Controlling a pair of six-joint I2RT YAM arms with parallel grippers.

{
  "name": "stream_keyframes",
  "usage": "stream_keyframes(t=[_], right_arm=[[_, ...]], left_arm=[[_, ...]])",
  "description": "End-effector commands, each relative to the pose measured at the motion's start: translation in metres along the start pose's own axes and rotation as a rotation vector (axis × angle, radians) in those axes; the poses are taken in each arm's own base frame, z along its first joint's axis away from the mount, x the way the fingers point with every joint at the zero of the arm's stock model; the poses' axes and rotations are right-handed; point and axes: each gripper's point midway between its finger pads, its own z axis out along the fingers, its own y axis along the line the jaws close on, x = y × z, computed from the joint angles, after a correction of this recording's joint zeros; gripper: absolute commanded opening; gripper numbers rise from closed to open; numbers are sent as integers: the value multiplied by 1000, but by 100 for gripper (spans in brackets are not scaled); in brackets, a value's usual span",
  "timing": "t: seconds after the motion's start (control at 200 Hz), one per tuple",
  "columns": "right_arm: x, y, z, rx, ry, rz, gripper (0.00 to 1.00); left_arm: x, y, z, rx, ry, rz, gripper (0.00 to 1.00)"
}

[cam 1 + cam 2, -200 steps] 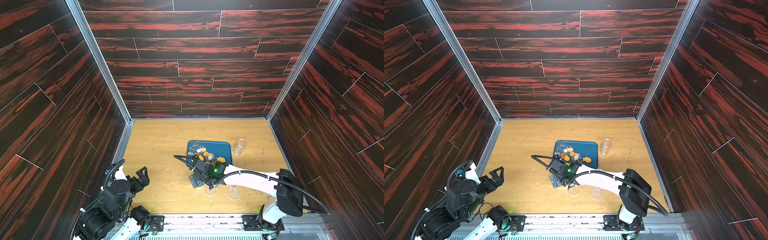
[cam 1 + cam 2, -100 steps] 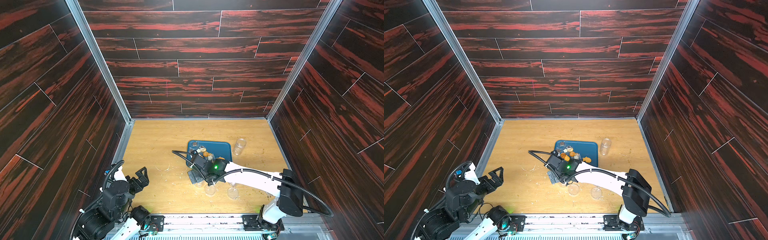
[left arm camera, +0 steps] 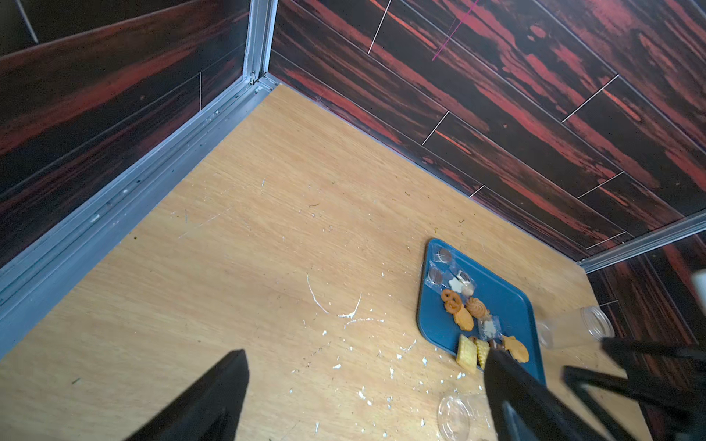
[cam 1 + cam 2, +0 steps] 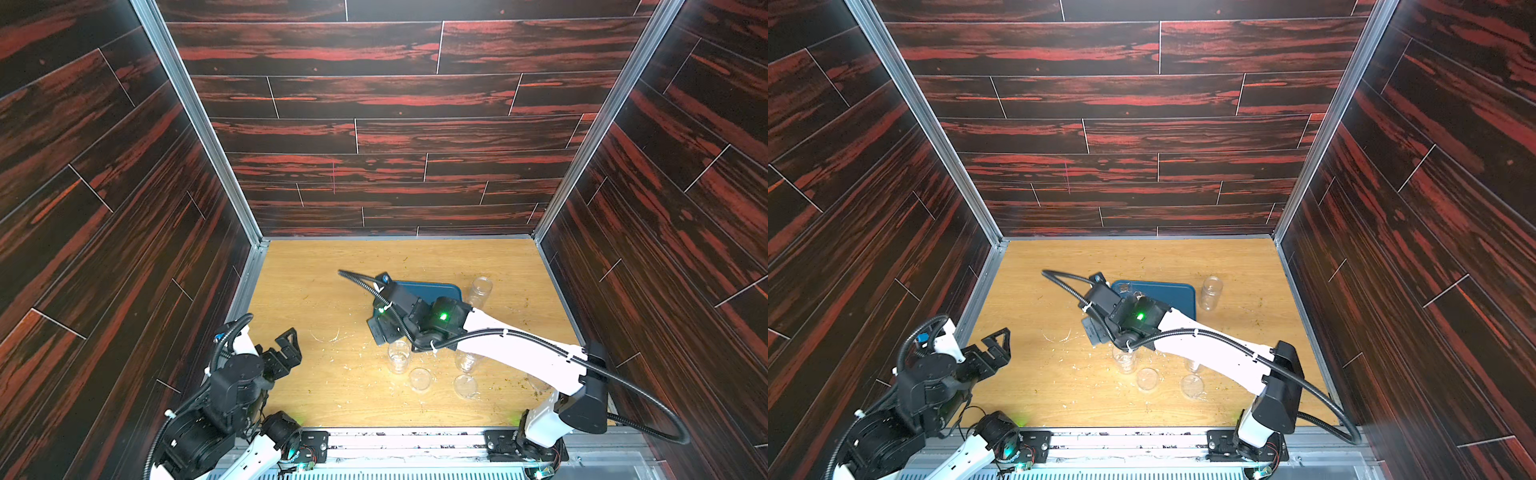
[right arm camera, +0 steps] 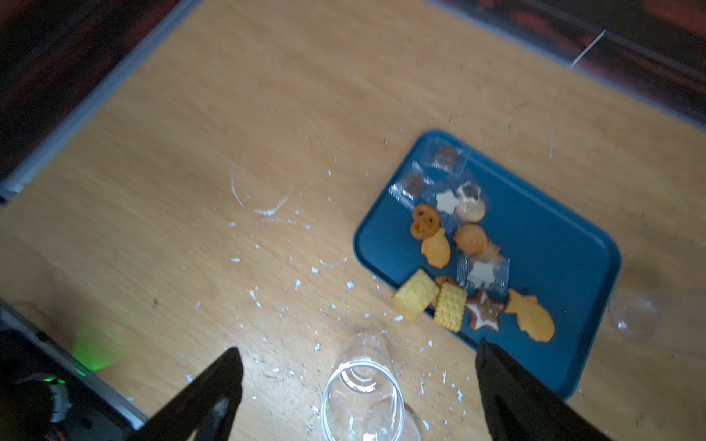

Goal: Pour the cookies out of the jar
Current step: Place the jar at the center of the board.

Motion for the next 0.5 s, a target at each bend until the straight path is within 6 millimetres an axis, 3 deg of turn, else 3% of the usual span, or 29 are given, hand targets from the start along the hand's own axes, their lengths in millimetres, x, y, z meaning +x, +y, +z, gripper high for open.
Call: stream_keyframes(t=[0.0,0.281,0.491], right_arm=[[-25,-15,-33,-3,-60,-9,99],[-60,-57,-67,-32,-124,86,98],[-83,-111,-97,-21,-193,177,98]], left_arm=[[-8,-3,8,-26,-36,36,100],[-9,-24,33,-13,-40,91,100],[-10,-47,54,10,-16,107,100]])
